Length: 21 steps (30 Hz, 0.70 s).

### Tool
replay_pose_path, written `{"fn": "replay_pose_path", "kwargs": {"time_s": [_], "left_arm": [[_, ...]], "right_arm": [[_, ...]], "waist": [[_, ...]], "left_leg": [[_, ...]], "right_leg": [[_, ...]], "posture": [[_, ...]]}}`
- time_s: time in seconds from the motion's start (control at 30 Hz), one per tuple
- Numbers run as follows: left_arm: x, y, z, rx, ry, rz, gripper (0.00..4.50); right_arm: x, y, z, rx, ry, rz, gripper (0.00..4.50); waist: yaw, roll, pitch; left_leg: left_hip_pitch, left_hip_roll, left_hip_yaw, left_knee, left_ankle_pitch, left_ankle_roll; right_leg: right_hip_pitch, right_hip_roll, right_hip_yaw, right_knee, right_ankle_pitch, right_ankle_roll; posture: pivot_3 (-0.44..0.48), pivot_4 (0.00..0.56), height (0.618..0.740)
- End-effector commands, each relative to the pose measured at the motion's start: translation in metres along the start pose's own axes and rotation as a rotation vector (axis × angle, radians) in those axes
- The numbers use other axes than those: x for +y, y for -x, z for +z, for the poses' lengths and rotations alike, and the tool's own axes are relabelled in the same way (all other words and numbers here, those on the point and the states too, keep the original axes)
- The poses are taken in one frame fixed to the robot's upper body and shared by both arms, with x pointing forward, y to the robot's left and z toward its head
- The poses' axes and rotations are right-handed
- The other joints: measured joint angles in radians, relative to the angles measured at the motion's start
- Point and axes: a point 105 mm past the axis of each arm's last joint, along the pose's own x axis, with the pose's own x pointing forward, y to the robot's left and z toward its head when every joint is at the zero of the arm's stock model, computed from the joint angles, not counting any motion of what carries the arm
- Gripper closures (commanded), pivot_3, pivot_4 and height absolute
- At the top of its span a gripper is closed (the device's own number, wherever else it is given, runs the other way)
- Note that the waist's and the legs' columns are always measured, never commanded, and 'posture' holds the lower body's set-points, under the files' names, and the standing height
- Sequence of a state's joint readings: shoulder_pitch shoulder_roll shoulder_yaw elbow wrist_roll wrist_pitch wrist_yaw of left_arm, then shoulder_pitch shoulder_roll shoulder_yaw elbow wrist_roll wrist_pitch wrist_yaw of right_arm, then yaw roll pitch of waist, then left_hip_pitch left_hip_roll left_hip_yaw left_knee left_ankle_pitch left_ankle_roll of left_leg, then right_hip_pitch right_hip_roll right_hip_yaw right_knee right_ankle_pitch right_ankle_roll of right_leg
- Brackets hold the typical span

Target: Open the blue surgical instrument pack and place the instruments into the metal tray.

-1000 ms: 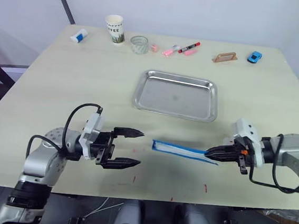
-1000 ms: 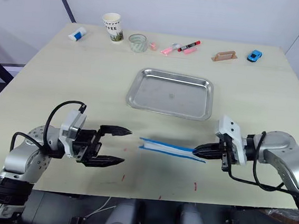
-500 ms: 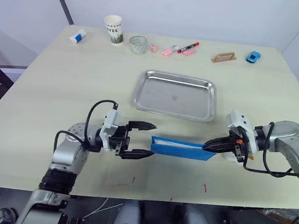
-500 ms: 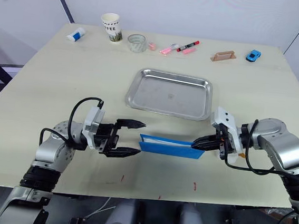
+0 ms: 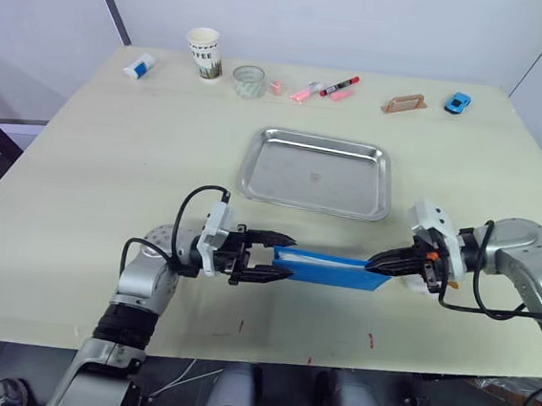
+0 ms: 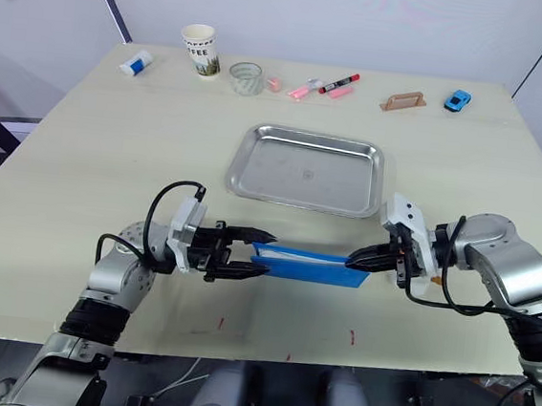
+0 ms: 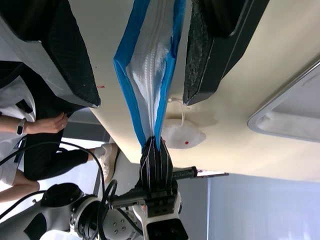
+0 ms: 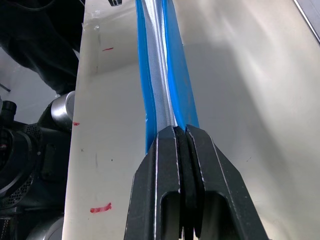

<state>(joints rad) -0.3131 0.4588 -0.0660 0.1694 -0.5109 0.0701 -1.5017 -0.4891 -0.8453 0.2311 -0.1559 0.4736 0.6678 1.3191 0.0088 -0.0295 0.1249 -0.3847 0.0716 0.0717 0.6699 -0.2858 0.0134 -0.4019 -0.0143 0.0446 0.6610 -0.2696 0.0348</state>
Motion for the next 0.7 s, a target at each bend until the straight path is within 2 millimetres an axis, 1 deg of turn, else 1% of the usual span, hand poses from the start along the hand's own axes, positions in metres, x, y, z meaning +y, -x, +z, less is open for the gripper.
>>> {"fn": "replay_pose_path", "kwargs": {"time_s": [0.03,0.27,0.33,0.37,0.4,0.43,0.47,0.5,0.53,0.7], "left_arm": [[0.0009,-0.0035,0.0045,-0.002,-0.040,-0.025,1.67],[0.0011,-0.0061,0.0016,-0.004,-0.046,-0.032,1.67],[0.0016,-0.0055,0.0013,-0.003,-0.047,-0.033,2.68],[0.0021,-0.0050,0.0010,-0.002,-0.047,-0.032,2.79],[0.0027,-0.0046,0.0007,-0.002,-0.048,-0.030,3.32],[0.0032,-0.0045,0.0006,-0.002,-0.049,-0.029,3.54],[0.0035,-0.0046,0.0004,-0.001,-0.051,-0.028,3.97],[0.0034,-0.0048,0.0000,0.002,-0.055,-0.031,4.26],[0.0031,-0.0050,-0.0008,0.006,-0.061,-0.035,4.40],[0.0045,-0.0043,-0.0034,0.014,-0.086,-0.022,4.40]], "right_arm": [[0.0004,-0.0064,-0.0061,0.025,-0.016,0.006,4.50],[0.0018,-0.0063,-0.0058,0.025,-0.014,0.005,4.50],[0.0021,-0.0064,-0.0056,0.023,-0.015,0.005,4.50],[0.0021,-0.0065,-0.0054,0.023,-0.015,0.004,4.50],[0.0023,-0.0066,-0.0053,0.023,-0.015,0.005,4.50],[0.0025,-0.0066,-0.0053,0.023,-0.015,0.006,4.50],[0.0024,-0.0067,-0.0051,0.023,-0.015,0.006,4.50],[0.0022,-0.0068,-0.0048,0.023,-0.014,0.005,4.50],[0.0020,-0.0069,-0.0043,0.022,-0.013,0.005,4.50],[0.0010,-0.0070,-0.0027,0.012,-0.009,-0.002,4.50]], "waist": [[-0.001,0.000,0.000],[-0.002,0.000,0.000],[-0.002,0.000,0.000],[-0.002,0.000,0.000],[-0.002,0.000,0.000],[-0.002,0.000,0.000],[-0.002,0.000,0.000],[-0.004,0.000,0.000],[-0.004,0.000,0.000],[-0.004,0.000,0.000]], "left_leg": [[0.000,0.000,0.000,0.000,0.000,0.000],[0.000,0.000,0.000,0.000,0.000,0.000],[0.000,0.000,0.000,0.000,0.000,0.000],[0.000,0.000,0.000,0.000,0.000,0.000],[0.000,0.000,0.000,0.000,0.000,0.000],[0.000,0.000,0.000,0.000,0.000,0.000],[0.000,0.000,0.000,0.000,0.000,0.000],[0.000,0.000,0.000,0.000,0.000,0.000],[0.000,0.000,0.000,0.000,0.000,0.000],[0.000,0.000,0.000,0.000,0.000,0.000]], "right_leg": [[0.000,0.000,0.000,0.000,0.000,0.000],[0.000,0.000,0.000,0.000,0.000,0.000],[0.000,0.000,0.000,0.000,0.000,0.000],[0.000,0.000,0.000,0.000,0.000,0.000],[0.000,0.000,0.000,0.000,0.000,0.000],[0.000,0.000,0.000,0.000,0.000,0.000],[0.000,0.000,0.000,0.000,0.000,0.000],[0.000,0.000,0.000,0.000,0.000,0.000],[0.000,0.000,0.000,0.000,0.000,0.000],[0.000,0.000,0.000,0.000,0.000,0.000]], "posture": [[0.000,0.150,0.740],[0.000,0.150,0.740],[0.000,0.150,0.740],[0.000,0.150,0.740],[0.000,0.150,0.740],[0.000,0.150,0.740],[0.000,0.150,0.740],[0.000,0.150,0.740],[0.000,0.150,0.740],[0.000,0.150,0.740]]}}
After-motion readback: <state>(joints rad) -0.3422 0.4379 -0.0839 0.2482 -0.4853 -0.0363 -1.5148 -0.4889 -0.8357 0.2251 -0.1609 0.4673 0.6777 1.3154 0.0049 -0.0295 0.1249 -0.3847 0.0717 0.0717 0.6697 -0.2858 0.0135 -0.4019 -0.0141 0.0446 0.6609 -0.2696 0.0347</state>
